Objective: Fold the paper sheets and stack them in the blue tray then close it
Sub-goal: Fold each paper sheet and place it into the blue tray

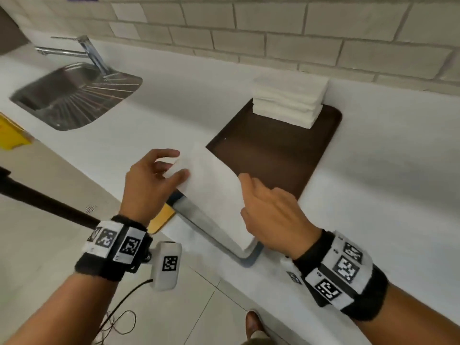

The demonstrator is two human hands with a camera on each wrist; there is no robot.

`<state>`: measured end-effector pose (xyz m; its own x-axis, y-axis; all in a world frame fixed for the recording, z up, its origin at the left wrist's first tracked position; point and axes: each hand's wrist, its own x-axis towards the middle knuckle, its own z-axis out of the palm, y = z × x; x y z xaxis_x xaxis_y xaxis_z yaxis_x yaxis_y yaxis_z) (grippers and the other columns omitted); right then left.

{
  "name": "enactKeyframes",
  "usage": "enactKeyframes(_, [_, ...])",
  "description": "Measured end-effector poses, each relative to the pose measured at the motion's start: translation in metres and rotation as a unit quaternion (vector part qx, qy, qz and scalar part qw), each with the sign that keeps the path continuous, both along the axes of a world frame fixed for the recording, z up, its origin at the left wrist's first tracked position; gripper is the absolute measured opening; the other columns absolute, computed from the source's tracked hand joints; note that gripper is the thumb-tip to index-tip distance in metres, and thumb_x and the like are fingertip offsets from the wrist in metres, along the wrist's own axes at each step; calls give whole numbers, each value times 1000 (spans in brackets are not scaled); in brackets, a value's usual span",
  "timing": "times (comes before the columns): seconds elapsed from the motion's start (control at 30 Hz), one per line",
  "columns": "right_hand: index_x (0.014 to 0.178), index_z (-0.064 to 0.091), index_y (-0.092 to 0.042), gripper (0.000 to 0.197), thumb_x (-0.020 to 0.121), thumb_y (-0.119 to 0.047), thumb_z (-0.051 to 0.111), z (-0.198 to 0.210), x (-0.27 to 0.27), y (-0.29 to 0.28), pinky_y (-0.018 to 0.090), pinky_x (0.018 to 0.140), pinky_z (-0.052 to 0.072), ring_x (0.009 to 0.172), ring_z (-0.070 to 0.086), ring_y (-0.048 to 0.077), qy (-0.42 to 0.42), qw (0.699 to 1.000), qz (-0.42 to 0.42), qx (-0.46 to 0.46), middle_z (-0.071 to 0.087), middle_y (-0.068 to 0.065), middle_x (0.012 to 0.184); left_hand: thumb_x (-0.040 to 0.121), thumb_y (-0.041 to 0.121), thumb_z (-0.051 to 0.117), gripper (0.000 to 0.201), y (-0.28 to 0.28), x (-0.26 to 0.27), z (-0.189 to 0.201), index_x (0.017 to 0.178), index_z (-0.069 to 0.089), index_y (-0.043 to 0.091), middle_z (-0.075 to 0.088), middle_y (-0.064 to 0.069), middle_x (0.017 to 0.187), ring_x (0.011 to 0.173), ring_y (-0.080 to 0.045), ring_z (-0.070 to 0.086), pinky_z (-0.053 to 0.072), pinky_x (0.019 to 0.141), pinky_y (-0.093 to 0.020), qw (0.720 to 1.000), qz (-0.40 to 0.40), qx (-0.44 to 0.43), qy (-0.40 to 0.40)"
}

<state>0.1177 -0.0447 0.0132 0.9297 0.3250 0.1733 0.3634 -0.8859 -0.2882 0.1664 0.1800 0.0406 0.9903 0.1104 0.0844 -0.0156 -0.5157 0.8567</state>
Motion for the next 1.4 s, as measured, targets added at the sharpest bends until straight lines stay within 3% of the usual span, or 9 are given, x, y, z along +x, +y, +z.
enactKeyframes(0.07, [91, 61, -5, 41, 54, -9, 79, -19, 4, 15, 24, 47, 18, 39, 25, 13, -2, 1000, -6, -27, 54, 2, 59, 85, 23, 80, 37, 7, 5, -13, 116, 64, 31, 72, 5, 88, 79, -18, 69, 51, 69, -8, 988, -43, 147, -7])
enactKeyframes(0.13, [81, 64, -8, 44, 43, -16, 85, -29, 2, 25, 25, 53, 22, 35, 37, 15, 34, 997, -6, -75, 55, 1, 54, 85, 26, 77, 41, 9, 2, -20, 122, 59, 29, 68, 8, 97, 84, -19, 67, 55, 69, -23, 957, -87, 276, -34])
enactKeyframes(0.27, [113, 60, -9, 37, 79, -21, 67, -27, 2, 25, 32, 70, 30, 83, 59, 21, 57, 993, -3, -108, 61, 7, 99, 74, 33, 83, 38, -6, -10, -21, 109, 71, 24, 65, -3, 116, 94, -30, 64, 49, 53, -33, 853, -171, 484, -99])
enactKeyframes(0.5, [120, 59, -25, 30, 92, -19, 54, 0, -27, -90, 31, 78, 43, 94, 52, 14, 4, 988, -140, 69, 55, -6, 105, 95, 58, 50, 24, -37, 2, -20, 115, 63, 54, 66, 26, 113, 103, -4, 67, 54, 79, -24, 790, -270, 543, 89])
enactKeyframes(0.67, [133, 46, -24, 39, 95, -29, 48, -45, -62, -192, 29, 88, 37, 109, 49, 18, 229, 928, -254, -149, 48, -3, 123, 83, 63, 64, 13, -42, 20, 4, 84, 52, 68, 61, 37, 88, 72, 11, 64, 56, 66, -29, 836, -242, 488, 72])
enactKeyframes(0.9, [116, 57, -24, 27, 94, -12, 47, -63, -71, -214, 25, 69, 28, 95, 57, 16, 184, 942, -260, -102, 57, -6, 110, 87, 61, 56, 15, -141, 2, 69, 99, 63, 54, 65, 35, 78, 67, 9, 64, 54, 61, -25, 874, -305, 376, -45])
enactKeyframes(1.0, [109, 62, -27, 18, 97, -24, 49, -53, -81, -227, 25, 71, 30, 91, 59, 13, 139, 958, -247, -36, 61, -11, 101, 90, 52, 60, 14, -199, -7, 69, 102, 66, 49, 67, 29, 83, 76, 8, 65, 50, 64, -18, 851, -368, 373, -46])
enactKeyframes(1.17, [87, 60, -33, 6, 91, -34, 64, -13, -114, -269, 26, 73, 50, 84, 58, 4, 127, 946, -251, 159, 60, -15, 88, 96, 34, 60, 16, -293, 4, 24, 106, 70, 40, 70, 20, 93, 85, -4, 68, 58, 82, -36, 823, -453, 340, -36])
enactKeyframes(1.4, [78, 55, -24, 19, 82, -27, 73, -30, -135, -299, 24, 70, 45, 81, 55, 8, 205, 953, -184, 129, 58, -11, 83, 97, 38, 59, 39, -393, 2, -64, 135, 57, 30, 55, 8, 137, 123, -18, 53, 47, 99, -36, 683, -570, 449, -82])
